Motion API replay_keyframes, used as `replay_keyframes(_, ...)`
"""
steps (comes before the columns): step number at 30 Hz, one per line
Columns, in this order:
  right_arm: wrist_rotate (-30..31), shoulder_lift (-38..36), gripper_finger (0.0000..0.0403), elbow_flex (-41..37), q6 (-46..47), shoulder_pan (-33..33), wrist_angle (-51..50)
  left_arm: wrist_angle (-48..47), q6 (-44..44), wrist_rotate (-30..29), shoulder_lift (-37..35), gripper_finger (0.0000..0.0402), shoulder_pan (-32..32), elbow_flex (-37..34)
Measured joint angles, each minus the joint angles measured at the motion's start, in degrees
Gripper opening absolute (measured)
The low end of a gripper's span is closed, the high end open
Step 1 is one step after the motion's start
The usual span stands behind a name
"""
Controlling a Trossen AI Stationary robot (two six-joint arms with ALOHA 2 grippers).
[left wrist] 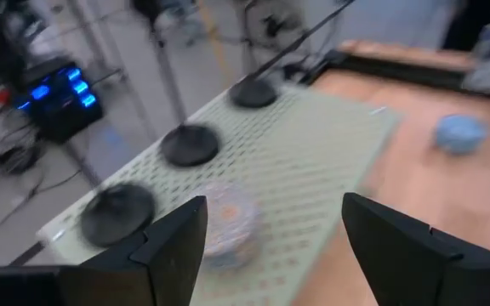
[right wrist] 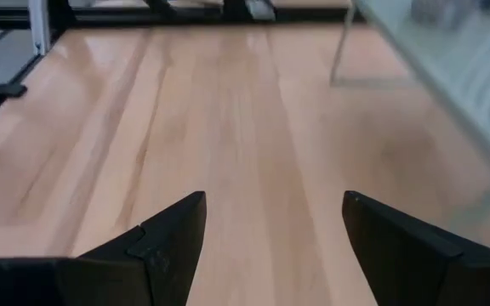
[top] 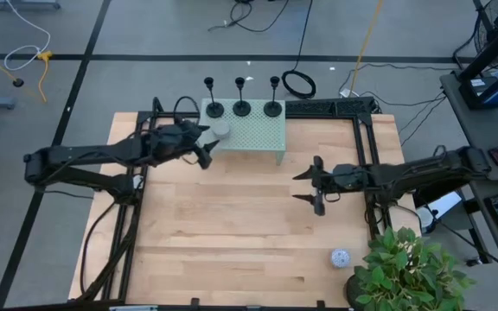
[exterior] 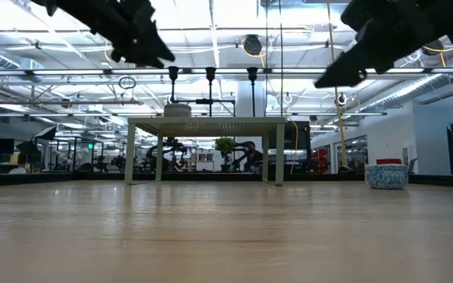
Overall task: Pick & Place candle stick holders
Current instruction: Put the blue patterned scented candle on the shelf
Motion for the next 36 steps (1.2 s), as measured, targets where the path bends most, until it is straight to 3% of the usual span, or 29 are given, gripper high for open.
replay_keyframes(5,0.72,-4.32,0.0267,0.02,7.41,0.00,-12.88,0.65,0.10,1.06,-1.70,0.0273,-3.12,0.00)
replay_keyframes(13,14.93,-3.90,0.0268,0.00,15.46,-0.02,-27.58,0.98,0.17,0.97,-1.71,0.0273,-5.74,0.00)
replay_keyframes(26,15.06,-3.16,0.0304,-4.36,15.56,0.00,-25.43,1.00,0.12,0.76,-1.71,0.0273,-6.06,0.00)
replay_keyframes(32,21.13,-3.16,0.0320,-6.93,21.81,-0.68,-25.63,1.00,-0.04,0.40,-1.71,0.0273,-6.06,0.00)
replay_keyframes(36,21.79,-3.16,0.0328,-8.82,23.46,-2.29,-25.52,1.00,-0.21,0.40,-1.71,0.0273,-6.06,0.00)
